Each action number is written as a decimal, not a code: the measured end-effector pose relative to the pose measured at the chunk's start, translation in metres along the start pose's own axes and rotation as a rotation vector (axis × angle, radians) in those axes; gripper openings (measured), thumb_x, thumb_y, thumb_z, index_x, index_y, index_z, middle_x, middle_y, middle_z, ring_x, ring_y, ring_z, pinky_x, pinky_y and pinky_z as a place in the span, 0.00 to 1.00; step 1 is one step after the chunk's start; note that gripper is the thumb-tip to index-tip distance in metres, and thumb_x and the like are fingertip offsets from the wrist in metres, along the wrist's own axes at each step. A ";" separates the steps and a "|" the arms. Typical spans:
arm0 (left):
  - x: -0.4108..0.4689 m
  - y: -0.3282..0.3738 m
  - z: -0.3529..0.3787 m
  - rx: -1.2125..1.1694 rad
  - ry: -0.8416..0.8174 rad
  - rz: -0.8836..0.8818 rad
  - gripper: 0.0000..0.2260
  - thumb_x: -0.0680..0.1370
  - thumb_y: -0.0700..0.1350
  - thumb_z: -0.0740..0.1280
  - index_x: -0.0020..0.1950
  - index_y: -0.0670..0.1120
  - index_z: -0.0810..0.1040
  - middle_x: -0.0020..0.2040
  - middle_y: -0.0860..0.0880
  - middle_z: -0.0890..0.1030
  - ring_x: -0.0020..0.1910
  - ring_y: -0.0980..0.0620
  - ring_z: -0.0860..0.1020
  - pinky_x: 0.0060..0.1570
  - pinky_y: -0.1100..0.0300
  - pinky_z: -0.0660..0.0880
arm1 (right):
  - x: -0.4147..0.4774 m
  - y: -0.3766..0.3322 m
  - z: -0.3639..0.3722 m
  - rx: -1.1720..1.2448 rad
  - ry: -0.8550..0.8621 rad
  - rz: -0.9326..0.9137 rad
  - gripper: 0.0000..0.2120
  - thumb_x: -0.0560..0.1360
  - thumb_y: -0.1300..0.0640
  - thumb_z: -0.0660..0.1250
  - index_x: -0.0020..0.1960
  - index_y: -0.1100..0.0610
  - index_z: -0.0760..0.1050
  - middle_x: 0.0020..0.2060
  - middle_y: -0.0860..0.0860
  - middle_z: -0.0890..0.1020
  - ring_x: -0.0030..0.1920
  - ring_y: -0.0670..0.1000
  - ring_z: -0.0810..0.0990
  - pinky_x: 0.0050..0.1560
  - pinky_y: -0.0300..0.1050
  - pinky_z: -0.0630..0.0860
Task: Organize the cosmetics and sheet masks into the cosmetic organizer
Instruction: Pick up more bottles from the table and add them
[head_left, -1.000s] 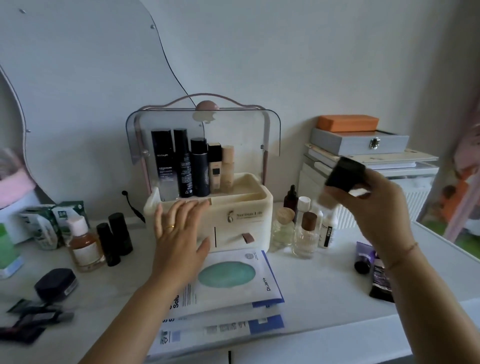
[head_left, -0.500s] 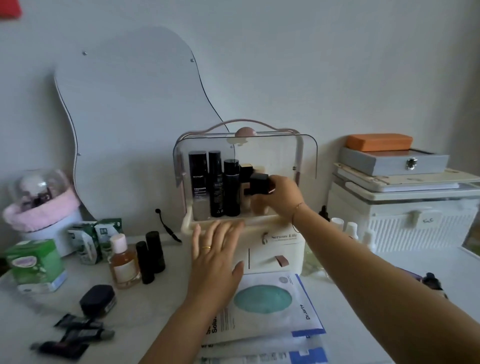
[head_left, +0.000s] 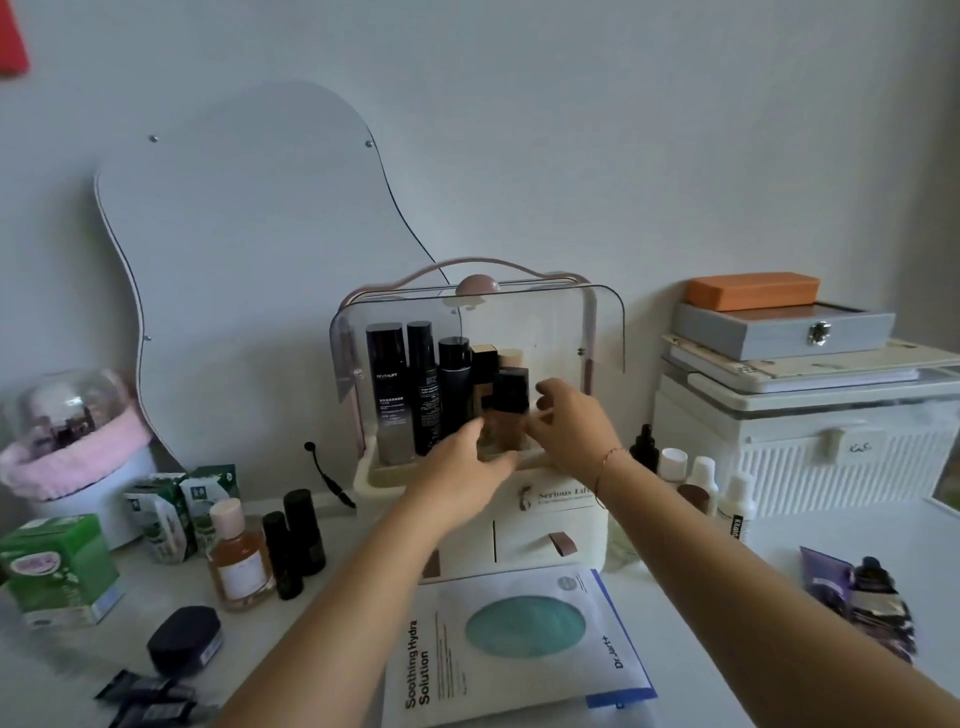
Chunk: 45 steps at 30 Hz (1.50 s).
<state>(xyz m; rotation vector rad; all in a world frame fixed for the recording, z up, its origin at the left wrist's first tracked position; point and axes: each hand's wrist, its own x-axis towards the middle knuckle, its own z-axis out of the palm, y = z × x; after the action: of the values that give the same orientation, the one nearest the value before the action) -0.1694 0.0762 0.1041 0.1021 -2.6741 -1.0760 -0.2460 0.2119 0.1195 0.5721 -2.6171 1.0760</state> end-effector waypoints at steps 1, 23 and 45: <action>0.010 0.004 -0.001 -0.011 -0.049 -0.015 0.27 0.74 0.58 0.65 0.71 0.55 0.65 0.68 0.53 0.72 0.64 0.51 0.71 0.61 0.54 0.68 | -0.006 0.000 -0.001 0.003 -0.004 -0.016 0.23 0.76 0.55 0.63 0.70 0.58 0.65 0.61 0.55 0.78 0.59 0.55 0.77 0.61 0.50 0.74; 0.047 0.020 0.020 -0.002 -0.257 -0.023 0.25 0.76 0.48 0.65 0.72 0.48 0.65 0.62 0.51 0.75 0.62 0.51 0.73 0.65 0.56 0.67 | -0.024 0.024 -0.025 -0.025 -0.256 -0.150 0.19 0.79 0.48 0.56 0.68 0.52 0.65 0.59 0.49 0.75 0.59 0.52 0.74 0.65 0.58 0.68; 0.010 -0.014 0.000 0.510 0.075 0.104 0.20 0.79 0.63 0.51 0.61 0.58 0.75 0.54 0.53 0.82 0.50 0.50 0.78 0.37 0.59 0.67 | 0.009 0.022 -0.010 -0.415 -0.429 -0.083 0.20 0.80 0.46 0.48 0.57 0.54 0.75 0.57 0.52 0.78 0.61 0.53 0.73 0.71 0.66 0.47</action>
<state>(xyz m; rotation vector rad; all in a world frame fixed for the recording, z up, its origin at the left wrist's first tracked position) -0.1796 0.0643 0.0965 0.0934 -2.7816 -0.3348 -0.2633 0.2308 0.1165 0.8767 -3.0199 0.3881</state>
